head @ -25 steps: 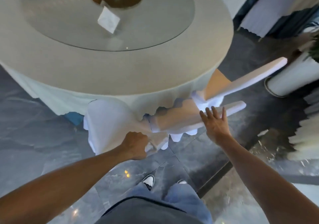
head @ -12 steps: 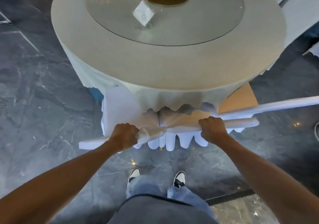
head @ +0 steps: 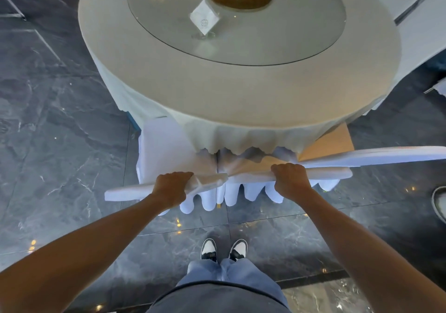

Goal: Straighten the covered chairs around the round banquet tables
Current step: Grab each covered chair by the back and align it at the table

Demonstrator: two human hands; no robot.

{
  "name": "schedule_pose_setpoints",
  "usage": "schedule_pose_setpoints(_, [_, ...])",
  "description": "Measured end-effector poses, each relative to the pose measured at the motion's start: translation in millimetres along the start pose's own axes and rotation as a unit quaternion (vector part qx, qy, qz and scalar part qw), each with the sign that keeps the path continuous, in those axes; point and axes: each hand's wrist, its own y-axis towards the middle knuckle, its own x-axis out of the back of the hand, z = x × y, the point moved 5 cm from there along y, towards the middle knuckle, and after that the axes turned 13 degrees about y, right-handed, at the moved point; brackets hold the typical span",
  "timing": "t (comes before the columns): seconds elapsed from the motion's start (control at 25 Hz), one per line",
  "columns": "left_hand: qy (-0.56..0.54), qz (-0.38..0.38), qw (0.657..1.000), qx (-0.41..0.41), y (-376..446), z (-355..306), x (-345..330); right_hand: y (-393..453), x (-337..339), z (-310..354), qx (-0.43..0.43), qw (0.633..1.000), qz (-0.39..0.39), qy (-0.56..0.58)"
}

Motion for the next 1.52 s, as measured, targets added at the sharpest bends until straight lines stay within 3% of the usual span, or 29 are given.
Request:
schedule_pose_setpoints(0.32, [0.058,0.002,0.998,0.000,-8,24,8,11,-5,23,-0.012,0.999,0.040,-0.022])
schedule_pose_setpoints(0.6, [0.081,-0.008,0.996,-0.022,-8,33,4,17,-8,31,-0.013,0.999,0.028,-0.011])
schedule_pose_setpoints(0.84, [0.025,0.015,1.000,-0.012,1,2,12,6,-7,20,0.043,0.998,-0.010,0.046])
schedule_pose_setpoints(1.0, [-0.089,0.010,0.991,-0.103,11,-63,31,-9,-6,4,0.145,0.983,-0.093,0.065])
schedule_pose_setpoints(1.08, [-0.137,-0.005,0.979,-0.151,19,-107,44,-22,-7,-26,0.130,0.981,-0.128,0.072])
schedule_pose_setpoints(1.16, [-0.124,-0.026,0.977,-0.173,29,-148,54,-33,-10,-69,0.058,0.986,-0.130,0.082])
schedule_pose_setpoints(1.28, [-0.069,-0.083,0.975,-0.192,46,-202,70,-47,-17,-144,-0.064,0.991,-0.089,0.075])
schedule_pose_setpoints(1.36, [-0.086,-0.081,0.974,-0.191,59,-233,78,-50,-18,-191,-0.116,0.990,-0.062,0.055])
schedule_pose_setpoints(1.52, [-0.060,-0.089,0.979,-0.172,80,-295,96,-37,-13,-274,-0.138,0.989,-0.055,-0.010])
